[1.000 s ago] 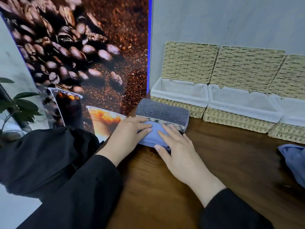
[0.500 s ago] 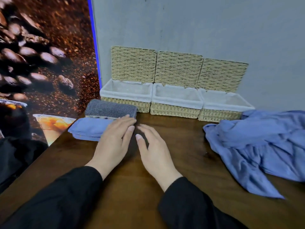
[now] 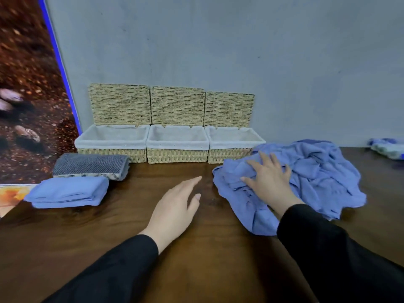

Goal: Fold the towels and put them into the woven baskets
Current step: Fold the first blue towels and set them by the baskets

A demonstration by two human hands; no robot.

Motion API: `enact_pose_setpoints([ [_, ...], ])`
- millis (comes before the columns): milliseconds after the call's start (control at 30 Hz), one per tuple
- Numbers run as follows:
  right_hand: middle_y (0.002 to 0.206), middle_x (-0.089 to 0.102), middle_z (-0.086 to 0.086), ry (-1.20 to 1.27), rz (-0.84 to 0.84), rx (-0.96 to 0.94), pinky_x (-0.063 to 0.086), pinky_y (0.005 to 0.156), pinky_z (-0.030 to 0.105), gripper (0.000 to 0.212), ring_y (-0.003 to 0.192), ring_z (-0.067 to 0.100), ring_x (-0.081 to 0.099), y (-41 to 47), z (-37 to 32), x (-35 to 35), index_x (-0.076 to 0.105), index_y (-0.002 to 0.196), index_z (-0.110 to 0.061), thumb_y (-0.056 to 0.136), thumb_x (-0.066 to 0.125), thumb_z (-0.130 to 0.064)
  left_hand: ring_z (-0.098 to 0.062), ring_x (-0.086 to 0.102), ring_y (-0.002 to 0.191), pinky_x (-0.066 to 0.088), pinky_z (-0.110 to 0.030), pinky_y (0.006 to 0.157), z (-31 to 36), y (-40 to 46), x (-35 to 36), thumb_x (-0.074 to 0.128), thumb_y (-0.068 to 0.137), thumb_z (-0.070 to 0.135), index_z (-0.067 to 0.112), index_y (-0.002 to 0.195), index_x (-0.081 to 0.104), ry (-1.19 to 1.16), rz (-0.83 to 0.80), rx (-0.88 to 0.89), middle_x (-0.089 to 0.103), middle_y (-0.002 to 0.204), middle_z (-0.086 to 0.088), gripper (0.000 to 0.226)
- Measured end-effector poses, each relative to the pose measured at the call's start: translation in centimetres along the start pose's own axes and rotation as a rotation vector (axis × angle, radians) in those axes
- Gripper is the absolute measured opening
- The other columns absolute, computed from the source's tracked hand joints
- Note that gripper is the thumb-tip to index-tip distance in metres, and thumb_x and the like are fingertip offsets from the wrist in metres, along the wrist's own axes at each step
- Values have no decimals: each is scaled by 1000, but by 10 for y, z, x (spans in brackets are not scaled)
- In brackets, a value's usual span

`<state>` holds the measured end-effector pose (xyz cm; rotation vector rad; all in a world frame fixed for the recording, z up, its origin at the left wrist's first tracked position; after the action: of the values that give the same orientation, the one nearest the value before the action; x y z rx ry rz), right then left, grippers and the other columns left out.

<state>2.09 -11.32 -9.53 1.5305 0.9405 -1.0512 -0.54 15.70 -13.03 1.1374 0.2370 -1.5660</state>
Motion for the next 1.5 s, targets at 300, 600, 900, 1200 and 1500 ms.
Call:
enact_pose_setpoints([
  [300,75,56,5,853,342,-3,35,57,32,24,68,20,50,-6,-22,-69,54,93,-14,105,49,-34,-5,40,142,39,-32,114,70,45,-1,53,97,54,42,159,14,-527,-30,-124,34,159,16,74],
  [600,94,69,16,1390,228,-277,55,80,55,18,90,36,66,-25,-140,-131,62,97,-14,105,53,-27,-11,63,121,52,-47,103,96,64,-91,52,103,43,32,145,48,-956,323,-70,66,130,9,44],
  [900,150,51,-5,1143,-181,-215,44,111,36,48,138,13,48,-15,-178,-34,41,152,-23,106,52,-30,-12,66,96,57,-40,84,-36,26,-99,49,106,32,43,156,26,-268,-9,-334,65,116,13,56],
  [1200,152,37,-14,711,-235,-318,38,113,40,60,142,12,35,-28,-162,72,39,151,-35,97,63,-45,11,49,70,40,-5,61,-87,3,-43,56,103,34,39,160,7,-10,-158,-285,59,119,15,75],
  [1500,95,55,-2,602,96,-133,48,80,50,10,94,30,58,11,-142,72,52,97,-23,96,62,-21,-13,50,131,43,-19,96,-117,26,-48,57,102,26,31,160,23,165,-244,-200,39,158,10,67],
])
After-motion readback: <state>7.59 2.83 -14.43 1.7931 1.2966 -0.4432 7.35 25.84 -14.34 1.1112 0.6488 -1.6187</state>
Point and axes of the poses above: each hand's wrist, its own y-axis towards the middle knuckle, its own x-axis out of the palm, z = x × y, the point moved 2 cm from there along y, towards the middle knuckle
